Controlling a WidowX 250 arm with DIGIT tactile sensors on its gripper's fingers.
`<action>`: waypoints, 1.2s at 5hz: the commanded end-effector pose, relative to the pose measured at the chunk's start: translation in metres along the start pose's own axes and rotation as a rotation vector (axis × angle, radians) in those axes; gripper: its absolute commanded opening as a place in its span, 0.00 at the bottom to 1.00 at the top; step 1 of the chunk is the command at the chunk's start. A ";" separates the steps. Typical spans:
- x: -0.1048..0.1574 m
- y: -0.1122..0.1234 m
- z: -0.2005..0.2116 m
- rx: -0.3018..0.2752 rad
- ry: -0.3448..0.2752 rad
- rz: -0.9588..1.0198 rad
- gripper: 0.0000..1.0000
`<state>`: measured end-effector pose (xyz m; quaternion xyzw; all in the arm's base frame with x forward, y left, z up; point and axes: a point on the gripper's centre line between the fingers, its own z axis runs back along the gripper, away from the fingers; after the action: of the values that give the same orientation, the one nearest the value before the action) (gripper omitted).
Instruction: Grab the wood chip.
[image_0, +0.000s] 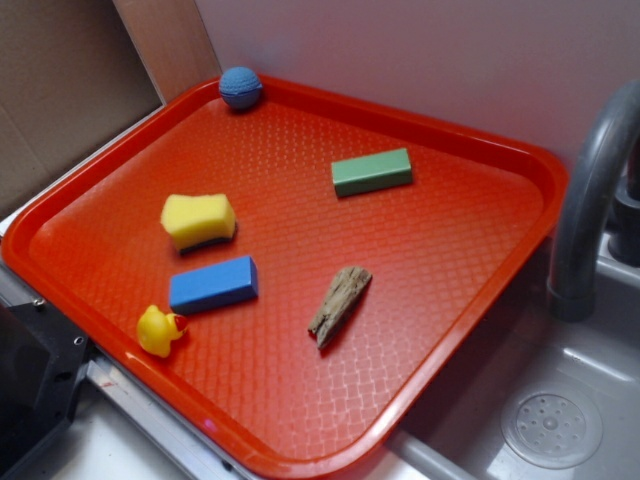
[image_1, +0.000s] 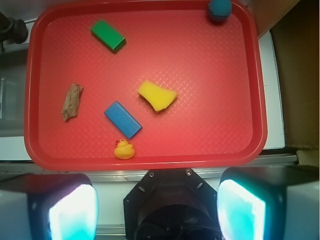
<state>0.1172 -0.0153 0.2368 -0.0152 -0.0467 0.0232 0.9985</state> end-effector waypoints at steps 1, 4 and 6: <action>0.000 0.000 0.000 0.000 0.000 0.000 1.00; 0.017 -0.145 -0.113 -0.128 -0.133 0.014 1.00; 0.044 -0.149 -0.162 -0.089 0.015 0.108 1.00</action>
<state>0.1725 -0.1631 0.0712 -0.0422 -0.0173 0.0653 0.9968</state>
